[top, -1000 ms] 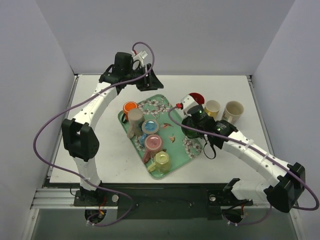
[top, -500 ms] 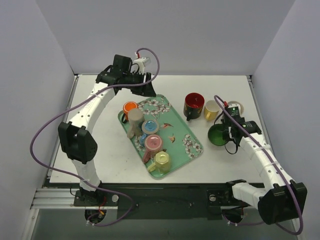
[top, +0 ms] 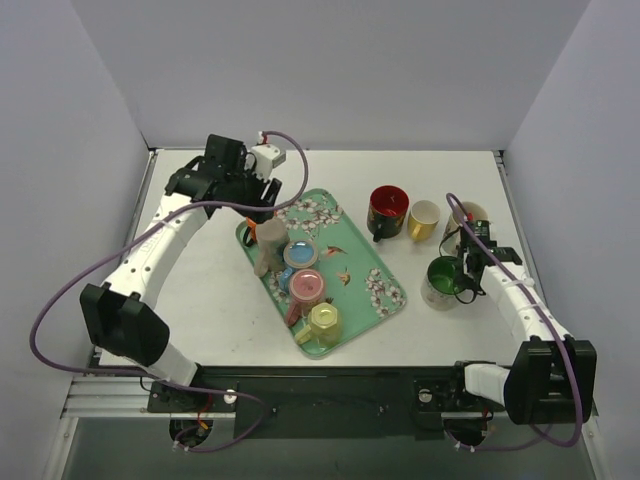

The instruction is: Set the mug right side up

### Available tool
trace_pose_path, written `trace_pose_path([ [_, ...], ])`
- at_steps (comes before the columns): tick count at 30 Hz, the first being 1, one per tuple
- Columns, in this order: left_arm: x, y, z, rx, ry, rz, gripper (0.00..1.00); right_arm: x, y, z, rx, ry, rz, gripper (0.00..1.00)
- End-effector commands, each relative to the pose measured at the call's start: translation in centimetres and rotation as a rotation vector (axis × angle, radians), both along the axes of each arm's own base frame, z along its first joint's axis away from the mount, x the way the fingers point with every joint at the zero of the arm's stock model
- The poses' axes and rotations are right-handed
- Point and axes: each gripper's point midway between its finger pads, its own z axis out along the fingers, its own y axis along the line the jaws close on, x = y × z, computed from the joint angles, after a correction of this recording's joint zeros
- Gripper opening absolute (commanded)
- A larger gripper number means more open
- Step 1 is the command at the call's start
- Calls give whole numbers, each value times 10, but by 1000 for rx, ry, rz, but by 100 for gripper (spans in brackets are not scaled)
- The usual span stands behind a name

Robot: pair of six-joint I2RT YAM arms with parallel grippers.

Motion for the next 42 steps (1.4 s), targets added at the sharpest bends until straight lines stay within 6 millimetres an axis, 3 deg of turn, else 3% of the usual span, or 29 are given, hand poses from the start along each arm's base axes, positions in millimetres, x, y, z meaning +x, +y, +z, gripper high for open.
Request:
trace_pose_path([
  [1,8,52,-11,144,-88,85,68,10,-5,-5,-11,-45,-55,7],
  [3,9,65,-24,134,-66,87,67,9,-6,-2,-13,-52,-63,21],
  [4,7,75,-33,135,-49,90,67,8,-5,0,-12,-56,-65,37],
  [6,10,84,-49,113,-57,75,67,7,-6,8,-24,-77,-68,50],
  [7,23,85,-47,98,-123,72,67,7,-10,15,-42,-100,-90,54],
  [8,21,94,-65,111,-109,76,67,4,-9,18,-45,-96,-84,57],
  [9,31,95,-66,102,-157,77,66,6,-9,26,-45,-119,-90,58],
  [12,27,92,-93,85,-161,-3,63,4,-3,42,-62,-144,-61,62],
  [16,34,86,-103,59,-275,-45,61,6,8,67,-67,-219,-17,63],
  [25,52,80,-130,22,-238,-37,60,5,21,85,-40,-290,26,63],
  [31,51,71,-150,56,-193,-67,60,-1,21,92,-39,-316,30,63],
  [34,59,70,-151,59,-199,-41,58,-1,22,95,-28,-327,33,64],
  [36,64,68,-151,47,-207,-28,48,-1,24,96,-19,-337,37,64],
  [37,66,67,-150,41,-207,-21,37,-1,25,96,-19,-335,40,63],
  [42,68,63,-138,7,-216,-9,1,-3,25,98,-32,-332,46,63],
])
